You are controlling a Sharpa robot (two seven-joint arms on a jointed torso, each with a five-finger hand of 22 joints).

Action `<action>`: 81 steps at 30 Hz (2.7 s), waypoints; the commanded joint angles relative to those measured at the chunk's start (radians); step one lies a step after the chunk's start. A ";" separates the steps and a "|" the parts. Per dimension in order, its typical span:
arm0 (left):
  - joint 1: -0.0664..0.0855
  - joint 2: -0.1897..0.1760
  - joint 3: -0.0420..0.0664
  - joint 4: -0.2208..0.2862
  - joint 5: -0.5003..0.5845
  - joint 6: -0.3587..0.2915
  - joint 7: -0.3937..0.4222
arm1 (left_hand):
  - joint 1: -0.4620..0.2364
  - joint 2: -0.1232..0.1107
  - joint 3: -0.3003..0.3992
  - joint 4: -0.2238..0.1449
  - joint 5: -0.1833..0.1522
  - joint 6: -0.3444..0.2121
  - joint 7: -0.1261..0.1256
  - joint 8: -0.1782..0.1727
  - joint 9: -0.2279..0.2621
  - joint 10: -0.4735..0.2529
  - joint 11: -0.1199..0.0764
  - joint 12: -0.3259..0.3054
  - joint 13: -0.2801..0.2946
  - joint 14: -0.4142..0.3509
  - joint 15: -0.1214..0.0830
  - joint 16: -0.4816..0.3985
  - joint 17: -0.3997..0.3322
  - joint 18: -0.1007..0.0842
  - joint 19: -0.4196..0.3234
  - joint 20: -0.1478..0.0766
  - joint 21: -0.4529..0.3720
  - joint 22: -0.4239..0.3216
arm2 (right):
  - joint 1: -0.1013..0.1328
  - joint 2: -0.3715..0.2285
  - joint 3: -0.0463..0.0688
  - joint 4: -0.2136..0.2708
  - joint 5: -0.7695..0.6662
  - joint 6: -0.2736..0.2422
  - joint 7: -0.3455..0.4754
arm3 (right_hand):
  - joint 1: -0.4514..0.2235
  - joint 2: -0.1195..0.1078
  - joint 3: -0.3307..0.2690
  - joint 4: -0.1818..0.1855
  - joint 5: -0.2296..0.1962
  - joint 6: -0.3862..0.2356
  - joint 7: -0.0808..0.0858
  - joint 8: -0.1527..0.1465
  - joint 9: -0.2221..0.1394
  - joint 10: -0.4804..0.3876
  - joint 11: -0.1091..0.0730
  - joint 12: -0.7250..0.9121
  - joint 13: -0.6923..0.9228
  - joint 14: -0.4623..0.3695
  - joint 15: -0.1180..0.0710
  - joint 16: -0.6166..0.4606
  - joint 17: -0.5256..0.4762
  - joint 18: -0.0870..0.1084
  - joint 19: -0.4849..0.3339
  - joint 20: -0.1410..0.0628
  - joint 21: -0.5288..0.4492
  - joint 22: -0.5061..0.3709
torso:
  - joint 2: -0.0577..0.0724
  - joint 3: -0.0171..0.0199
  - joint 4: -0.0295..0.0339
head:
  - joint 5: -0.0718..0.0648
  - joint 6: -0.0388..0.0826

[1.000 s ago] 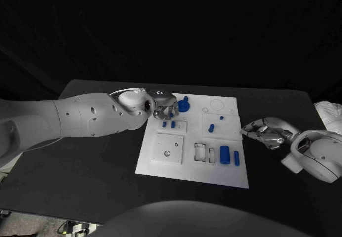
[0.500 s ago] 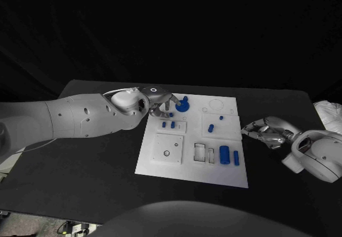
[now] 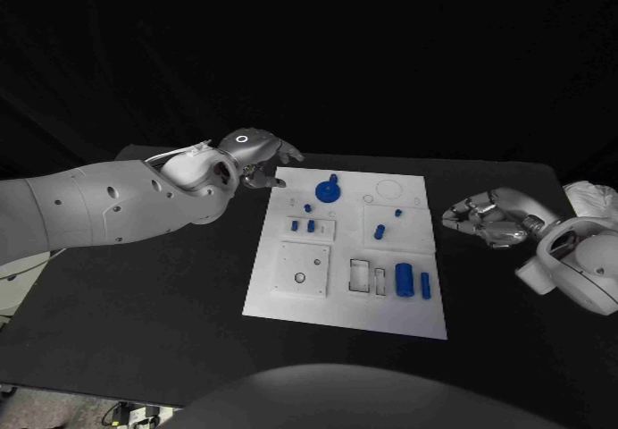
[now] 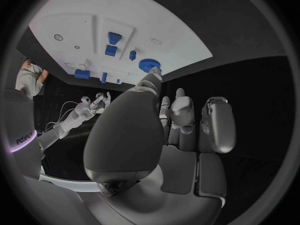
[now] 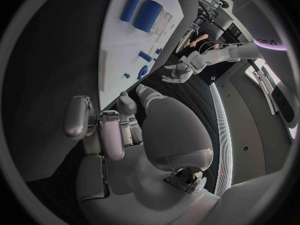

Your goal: Assemble the parts on the task board

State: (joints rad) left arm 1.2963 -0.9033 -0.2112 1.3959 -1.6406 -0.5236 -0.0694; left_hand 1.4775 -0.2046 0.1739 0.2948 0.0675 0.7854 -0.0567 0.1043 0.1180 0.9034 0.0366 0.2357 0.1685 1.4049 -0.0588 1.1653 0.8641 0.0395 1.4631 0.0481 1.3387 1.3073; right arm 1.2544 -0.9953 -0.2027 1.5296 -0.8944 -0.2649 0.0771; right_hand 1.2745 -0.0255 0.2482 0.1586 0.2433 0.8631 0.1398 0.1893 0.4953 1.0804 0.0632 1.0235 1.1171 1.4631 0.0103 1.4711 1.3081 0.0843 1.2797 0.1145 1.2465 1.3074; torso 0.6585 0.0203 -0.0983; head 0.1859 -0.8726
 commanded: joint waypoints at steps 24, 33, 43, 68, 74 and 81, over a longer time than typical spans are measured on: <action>-0.003 -0.045 -0.016 0.054 0.520 -0.214 0.383 | -0.065 0.026 -0.024 0.001 0.084 0.142 0.056 0.009 0.003 -0.153 0.001 0.042 -0.061 -0.002 0.006 0.030 0.024 0.008 0.028 0.008 0.006 0.201 | 0.059 0.183 0.002 -0.137 -0.655 0.049 -0.076 | 0.054 -0.114 0.013 -0.059 0.042 -0.067 -0.010 -0.095 -0.091 -0.355 0.044 -0.668 -0.562 -0.114 0.013 -0.151 -0.052 0.023 -0.053 0.021 -0.136 0.090 | 0.009 -0.0033 0.0645 | -0.119 0.000; -0.007 -0.042 -0.017 0.063 0.743 -0.189 0.505 | -0.004 0.058 0.015 -0.002 0.121 0.216 0.075 0.007 -0.003 -0.124 -0.009 0.098 -0.070 0.000 -0.003 0.038 0.031 0.006 0.032 0.000 0.015 0.203 | 0.045 0.234 0.002 -0.173 -0.706 0.116 -0.087 | 0.061 -0.104 -0.010 -0.070 0.121 -0.027 -0.015 -0.078 -0.089 -0.387 0.036 -0.652 -0.563 -0.128 0.009 -0.142 -0.062 0.023 -0.055 0.016 -0.143 0.099 | 0.006 -0.0037 0.0653 | -0.125 0.000; -0.008 -0.050 -0.018 0.083 0.875 -0.151 0.560 | 0.009 0.056 0.019 -0.002 0.137 0.224 0.095 -0.002 -0.008 -0.124 -0.007 0.111 -0.075 -0.002 -0.001 0.038 0.029 0.007 0.031 0.002 0.014 0.203 | 0.030 0.256 0.002 -0.196 -0.706 0.145 -0.092 | 0.056 -0.100 -0.014 -0.076 0.181 0.006 -0.020 -0.055 -0.066 -0.355 0.033 -0.616 -0.555 -0.129 0.006 -0.132 -0.068 0.020 -0.045 0.014 -0.136 0.111 | 0.003 -0.0026 0.0687 | -0.133 0.000; -0.008 -0.056 -0.020 0.093 1.148 -0.057 0.532 | 0.054 0.061 -0.022 -0.006 0.191 0.242 0.098 -0.024 -0.021 -0.120 0.008 0.152 -0.093 -0.013 0.009 0.035 0.014 0.008 0.026 0.011 0.006 0.200 | 0.014 0.279 0.002 -0.218 -0.687 0.130 -0.098 | 0.072 -0.084 0.038 -0.114 0.336 -0.003 -0.023 -0.018 0.026 -0.356 0.036 -0.581 -0.542 -0.148 0.007 -0.128 -0.096 0.022 -0.054 0.012 -0.155 0.122 | 0.002 -0.0045 0.0671 | -0.124 0.000; -0.008 -0.054 -0.021 0.092 1.133 -0.053 0.514 | 0.064 0.066 -0.022 -0.005 0.191 0.248 0.104 -0.024 -0.021 -0.119 0.008 0.156 -0.095 -0.014 0.009 0.034 0.012 0.009 0.025 0.011 0.005 0.200 | 0.010 0.285 0.002 -0.225 -0.684 0.124 -0.096 | 0.079 -0.078 0.053 -0.122 0.330 0.003 -0.021 -0.011 0.037 -0.337 0.035 -0.571 -0.541 -0.144 0.006 -0.122 -0.093 0.021 -0.047 0.012 -0.146 0.125 | 0.001 -0.0050 0.0668 | -0.122 0.000; -0.008 -0.048 -0.021 0.088 1.120 -0.050 0.500 | 0.070 0.070 -0.023 -0.005 0.193 0.252 0.111 -0.024 -0.022 -0.116 0.008 0.160 -0.097 -0.015 0.009 0.033 0.009 0.009 0.024 0.012 0.003 0.199 | 0.006 0.290 0.002 -0.230 -0.675 0.102 -0.081 | 0.097 -0.066 0.077 -0.140 0.319 0.028 -0.020 0.010 0.062 -0.293 0.031 -0.557 -0.544 -0.134 0.005 -0.110 -0.086 0.016 -0.029 0.010 -0.120 0.132 | 0.001 -0.0049 0.0682 | -0.122 0.000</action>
State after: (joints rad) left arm 1.2874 -0.9541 -0.2331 1.4837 -0.5143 -0.5905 0.4443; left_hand 1.5367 -0.1367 0.1576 0.2891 0.2575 1.0327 0.0551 0.0868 0.0978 0.7847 0.0426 0.3893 0.0725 1.3958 -0.0498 1.2024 0.8737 0.0394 1.4667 0.0516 1.3456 1.3075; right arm 1.2636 -0.7073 -0.1996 1.3001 -1.5714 -0.1555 -0.0177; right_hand 1.3661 -0.0949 0.3194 0.0193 0.5652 0.8862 0.1183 0.1971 0.5556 0.7821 0.0935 0.4634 0.5742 1.3232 0.0162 1.3592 1.2206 0.1000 1.2465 0.1249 1.1253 1.3074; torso 0.6600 0.0153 -0.0307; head 0.0634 -0.8726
